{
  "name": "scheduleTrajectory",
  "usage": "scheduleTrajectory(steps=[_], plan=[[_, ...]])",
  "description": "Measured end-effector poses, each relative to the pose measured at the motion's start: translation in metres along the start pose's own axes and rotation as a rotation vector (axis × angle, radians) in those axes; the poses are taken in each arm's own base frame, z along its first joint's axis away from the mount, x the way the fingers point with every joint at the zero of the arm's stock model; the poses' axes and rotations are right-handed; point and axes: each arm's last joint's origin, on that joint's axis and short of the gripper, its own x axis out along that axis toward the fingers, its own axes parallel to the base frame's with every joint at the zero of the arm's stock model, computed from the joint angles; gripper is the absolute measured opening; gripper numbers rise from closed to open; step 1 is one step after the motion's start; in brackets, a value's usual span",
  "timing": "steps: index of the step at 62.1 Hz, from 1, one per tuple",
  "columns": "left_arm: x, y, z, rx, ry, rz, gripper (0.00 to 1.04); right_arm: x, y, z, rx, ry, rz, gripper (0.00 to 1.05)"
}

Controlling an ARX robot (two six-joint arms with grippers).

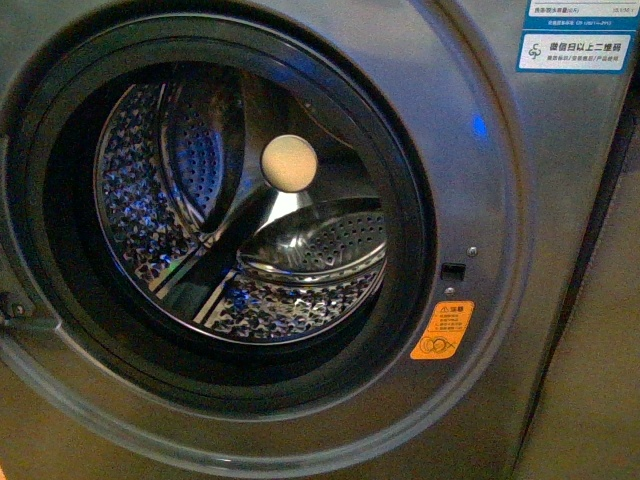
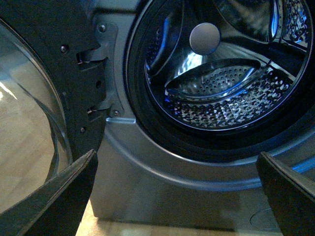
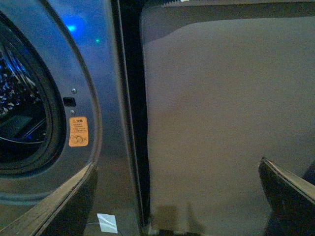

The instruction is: Put clothes into washing machine

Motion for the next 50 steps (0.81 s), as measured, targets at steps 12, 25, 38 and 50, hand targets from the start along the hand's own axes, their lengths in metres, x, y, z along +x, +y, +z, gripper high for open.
scheduleTrajectory(steps=[12,25,38,50], plan=[[0.0,0.0,0.0,0.0,0.0,0.0,0.98,0.0,0.0,0.0,0.0,0.0,0.0,0.97],[0.0,0.0,0.0,0.0,0.0,0.0,0.98,0.0,0.0,0.0,0.0,0.0,0.0,0.97],[0.0,0.0,0.0,0.0,0.0,0.001,0.98,0.007,-0.021,0.021,-0.002,-0.162,0.306,0.97],[0.0,0.0,0.0,0.0,0.0,0.0,0.98,0.022,-0.07,0.046,0.011,-0.196,0.219,0.97]])
